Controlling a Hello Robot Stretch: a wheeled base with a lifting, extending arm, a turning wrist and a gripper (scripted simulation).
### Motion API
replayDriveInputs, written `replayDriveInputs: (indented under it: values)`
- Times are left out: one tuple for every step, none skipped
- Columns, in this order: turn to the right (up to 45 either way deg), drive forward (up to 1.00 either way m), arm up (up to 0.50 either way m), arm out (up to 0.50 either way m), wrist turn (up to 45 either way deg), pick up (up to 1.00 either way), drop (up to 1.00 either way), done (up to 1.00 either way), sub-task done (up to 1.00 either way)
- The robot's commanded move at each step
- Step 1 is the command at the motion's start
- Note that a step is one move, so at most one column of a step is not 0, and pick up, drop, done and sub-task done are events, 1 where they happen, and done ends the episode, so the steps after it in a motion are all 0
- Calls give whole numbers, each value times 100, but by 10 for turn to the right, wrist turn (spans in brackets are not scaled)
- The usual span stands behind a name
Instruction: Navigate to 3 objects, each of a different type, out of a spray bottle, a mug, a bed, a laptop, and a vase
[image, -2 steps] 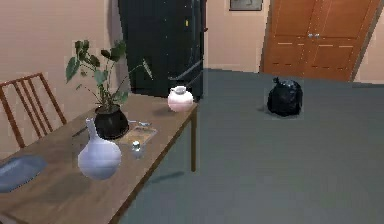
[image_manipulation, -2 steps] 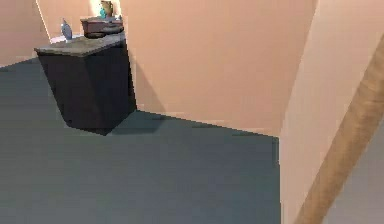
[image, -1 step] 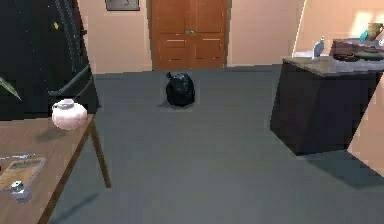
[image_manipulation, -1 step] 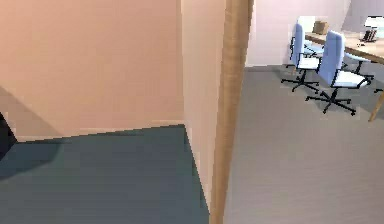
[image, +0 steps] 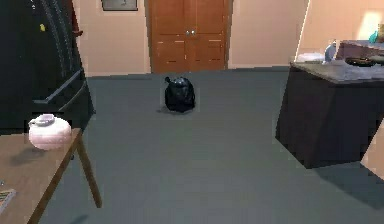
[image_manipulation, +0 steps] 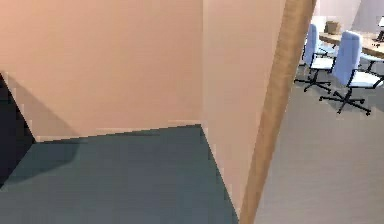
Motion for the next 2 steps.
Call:
replayDriveInputs:
  values:
    - [450,0,0,0,0,0,0,0,0]
    - [330,0,0,0,0,0,0,0,0]
